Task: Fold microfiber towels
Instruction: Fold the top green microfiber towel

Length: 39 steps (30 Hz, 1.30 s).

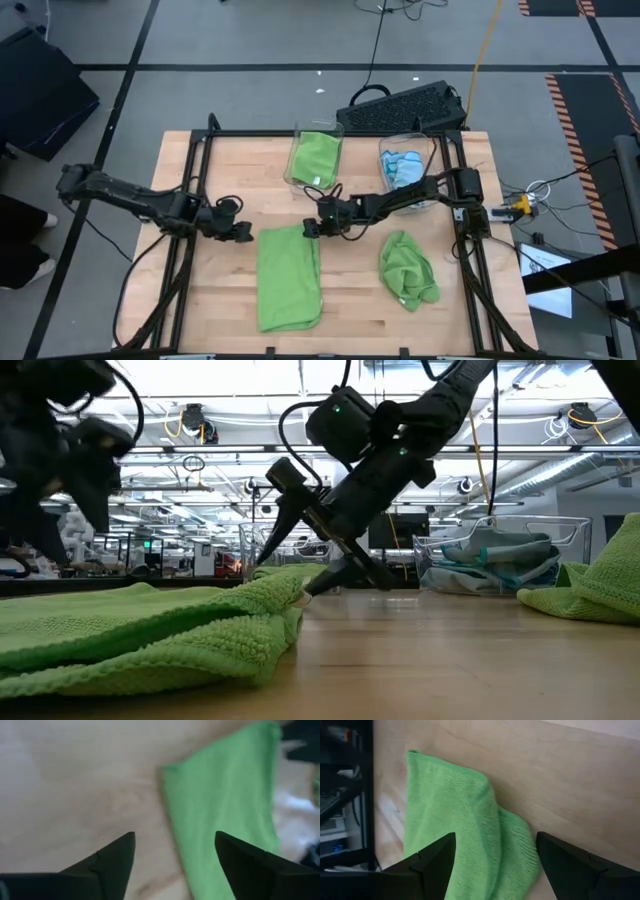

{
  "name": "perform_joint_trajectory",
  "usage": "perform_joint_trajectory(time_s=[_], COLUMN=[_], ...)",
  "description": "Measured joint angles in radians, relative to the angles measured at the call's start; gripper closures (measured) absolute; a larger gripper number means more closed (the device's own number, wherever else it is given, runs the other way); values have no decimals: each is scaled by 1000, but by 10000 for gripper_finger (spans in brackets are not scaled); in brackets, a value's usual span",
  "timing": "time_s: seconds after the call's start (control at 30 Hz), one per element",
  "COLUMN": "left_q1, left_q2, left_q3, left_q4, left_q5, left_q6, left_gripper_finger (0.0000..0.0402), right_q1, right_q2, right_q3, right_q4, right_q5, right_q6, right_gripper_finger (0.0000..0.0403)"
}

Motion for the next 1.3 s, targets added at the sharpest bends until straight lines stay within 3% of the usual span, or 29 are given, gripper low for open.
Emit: perform_joint_trajectory(time_s=[0.23, 0.53, 1.0, 1.13, 1.3], left_q1=[98, 154, 153, 140, 125], left_q2=[7, 117, 327, 346, 351], left_q3=[-79, -195, -192, -192, -199], left_q4=[80, 411, 598, 602, 611], left_q5=[10, 77, 69, 44, -2], left_q6=[-4, -1, 48, 77, 159], left_gripper_finger=[95, 120, 132, 178, 292], right_q1=[0, 22, 36, 37, 37], right_q2=[7, 19, 33, 34, 42], right_q3=[0, -1, -2, -2, 0], right_q4=[16, 14, 39, 37, 31], right_q5=[2, 32, 65, 79, 77], right_q6=[5, -3, 5, -1, -5], right_gripper_finger=[136, 210, 278, 326, 386])
